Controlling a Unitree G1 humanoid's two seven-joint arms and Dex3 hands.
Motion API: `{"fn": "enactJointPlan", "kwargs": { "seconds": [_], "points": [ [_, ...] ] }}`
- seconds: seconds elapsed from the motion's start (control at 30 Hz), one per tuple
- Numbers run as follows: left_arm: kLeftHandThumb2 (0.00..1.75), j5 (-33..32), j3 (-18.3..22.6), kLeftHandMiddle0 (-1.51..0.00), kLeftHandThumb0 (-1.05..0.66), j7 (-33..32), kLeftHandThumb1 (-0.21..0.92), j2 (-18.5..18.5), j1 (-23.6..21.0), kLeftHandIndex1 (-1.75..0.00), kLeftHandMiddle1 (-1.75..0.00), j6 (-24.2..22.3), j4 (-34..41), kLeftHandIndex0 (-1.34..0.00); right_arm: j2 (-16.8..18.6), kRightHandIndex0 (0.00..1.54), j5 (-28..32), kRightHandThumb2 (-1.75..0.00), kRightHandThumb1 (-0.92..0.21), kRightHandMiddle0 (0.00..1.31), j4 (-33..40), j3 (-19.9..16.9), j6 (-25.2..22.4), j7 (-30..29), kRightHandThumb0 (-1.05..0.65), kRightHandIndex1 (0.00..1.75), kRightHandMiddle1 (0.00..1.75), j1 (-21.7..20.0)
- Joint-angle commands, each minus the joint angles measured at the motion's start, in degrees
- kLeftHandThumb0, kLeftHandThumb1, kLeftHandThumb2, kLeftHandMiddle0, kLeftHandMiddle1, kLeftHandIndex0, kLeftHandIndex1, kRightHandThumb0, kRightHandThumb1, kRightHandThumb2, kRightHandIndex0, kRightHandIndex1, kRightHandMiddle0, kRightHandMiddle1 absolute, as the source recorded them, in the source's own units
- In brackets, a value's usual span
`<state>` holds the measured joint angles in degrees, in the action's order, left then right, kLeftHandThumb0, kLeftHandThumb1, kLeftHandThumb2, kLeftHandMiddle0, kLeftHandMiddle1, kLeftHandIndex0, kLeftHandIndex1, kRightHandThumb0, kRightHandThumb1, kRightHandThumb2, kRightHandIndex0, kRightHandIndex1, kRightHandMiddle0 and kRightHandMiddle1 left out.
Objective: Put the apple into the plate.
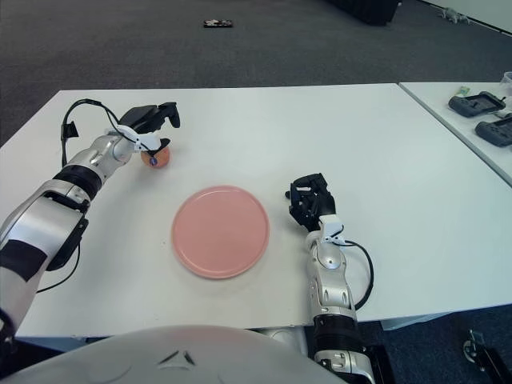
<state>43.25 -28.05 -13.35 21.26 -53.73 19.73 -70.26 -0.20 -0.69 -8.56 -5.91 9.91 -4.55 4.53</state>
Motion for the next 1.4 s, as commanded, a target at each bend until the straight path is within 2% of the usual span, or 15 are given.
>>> {"fn": "enactJointPlan", "kwargs": {
  "seconds": [0.0,0.07,0.27,0.47,0.93,1.37],
  "points": [
    [0.59,3.0,-3.0,-0.01,-0.96,-2.43,0.69,-0.03,-1.96,-0.33,-0.19,-3.26,-2.09,-0.01,0.01,0.45,0.33,-0.61,-0.86,0.23,-0.16,-0.14,-0.35,-0.12,-0.35,1.18,1.75,-0.8],
    [0.53,3.44,-3.69,0.0,-1.01,-2.7,0.72,-0.32,-2.14,-0.13,-0.08,-4.1,-2.8,0.0,-0.05,0.45,0.4,-0.62,-0.86,0.23,-0.29,-0.18,-0.23,-0.06,-0.35,1.19,1.75,-0.85],
    [0.43,4.41,-5.85,0.0,-1.04,-0.91,0.74,-1.21,-3.03,-0.01,-0.01,-5.54,-4.74,0.0,-0.22,0.46,0.16,-0.63,-0.84,0.24,-0.48,-0.2,0.35,-0.06,-0.35,1.2,1.75,-0.78],
    [0.37,4.74,-7.04,0.0,-1.05,-0.04,0.76,-1.59,-3.38,0.0,0.0,-5.52,-5.6,0.0,-0.27,0.46,0.22,-0.66,-0.83,0.25,-0.56,-0.21,0.52,-0.01,-0.36,1.22,1.75,-0.8],
    [0.23,4.34,-8.46,0.0,-1.05,7.41,0.81,-2.96,-3.68,0.0,0.0,-4.78,-6.96,0.0,-0.06,0.45,0.17,-0.66,-0.83,0.25,0.67,-0.08,-0.06,-0.14,-0.36,1.21,1.75,-0.2],
    [0.2,0.84,-6.49,0.0,-1.05,17.54,0.82,-4.0,-3.64,0.0,0.0,-2.83,-6.64,0.0,0.03,0.46,-0.05,-0.67,-0.82,0.25,0.67,-0.09,-0.46,-0.57,-0.36,1.2,1.75,-0.34]
  ]
}}
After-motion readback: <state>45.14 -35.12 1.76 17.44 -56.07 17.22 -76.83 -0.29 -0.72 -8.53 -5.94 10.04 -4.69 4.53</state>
